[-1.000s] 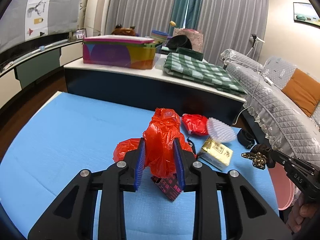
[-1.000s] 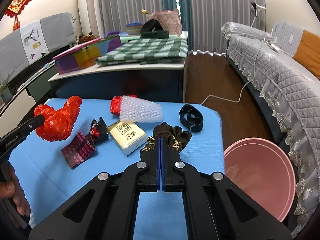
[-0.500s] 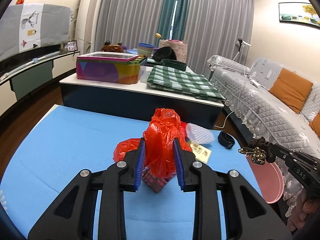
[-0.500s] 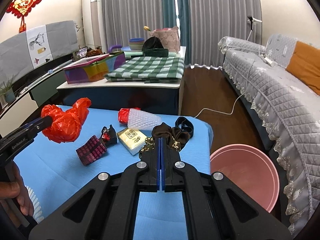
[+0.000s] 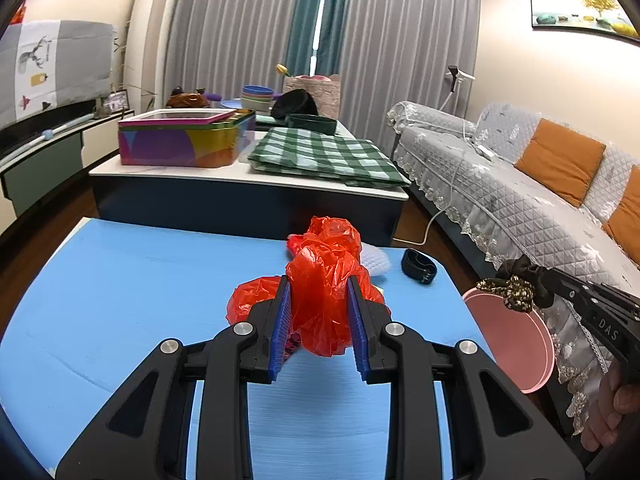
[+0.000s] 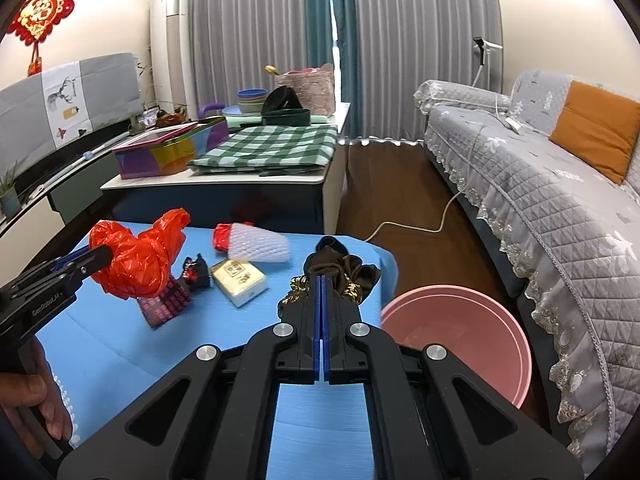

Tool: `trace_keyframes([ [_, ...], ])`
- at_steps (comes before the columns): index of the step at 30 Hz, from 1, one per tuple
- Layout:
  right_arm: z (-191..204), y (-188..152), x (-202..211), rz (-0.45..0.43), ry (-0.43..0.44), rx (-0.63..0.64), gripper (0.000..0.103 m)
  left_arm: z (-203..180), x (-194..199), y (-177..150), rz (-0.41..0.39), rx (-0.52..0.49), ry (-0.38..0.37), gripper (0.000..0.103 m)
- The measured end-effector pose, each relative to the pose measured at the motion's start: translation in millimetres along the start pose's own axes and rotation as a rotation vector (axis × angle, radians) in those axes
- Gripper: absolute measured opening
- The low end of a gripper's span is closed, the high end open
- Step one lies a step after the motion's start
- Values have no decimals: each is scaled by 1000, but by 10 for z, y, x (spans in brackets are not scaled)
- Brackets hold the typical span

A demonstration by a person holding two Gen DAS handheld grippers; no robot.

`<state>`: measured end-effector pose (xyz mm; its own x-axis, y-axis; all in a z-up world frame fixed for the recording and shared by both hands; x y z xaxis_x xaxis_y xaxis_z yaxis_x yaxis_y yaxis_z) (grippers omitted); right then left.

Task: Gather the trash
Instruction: 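Carry the red bag and black scrunchie in both tools over the pink bin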

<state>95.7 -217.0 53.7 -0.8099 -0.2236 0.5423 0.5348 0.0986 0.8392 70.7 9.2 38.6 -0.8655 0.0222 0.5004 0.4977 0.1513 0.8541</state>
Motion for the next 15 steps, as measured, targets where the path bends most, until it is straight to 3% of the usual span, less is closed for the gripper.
trace_keyframes([
  [15,-321,-38,29,-5,-40,-32,1,-342,-120,-37,17,-39,-44,27],
])
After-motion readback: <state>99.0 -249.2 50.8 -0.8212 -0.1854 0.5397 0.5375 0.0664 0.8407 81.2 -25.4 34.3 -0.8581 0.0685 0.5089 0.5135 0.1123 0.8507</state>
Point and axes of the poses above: each gripper's, at about its wrist camera, not at the fingertips, and x roughly against the way its jaws point, z to its left, y to its top, the point moved 3 cm from there along -x, roughly the way its jaws point
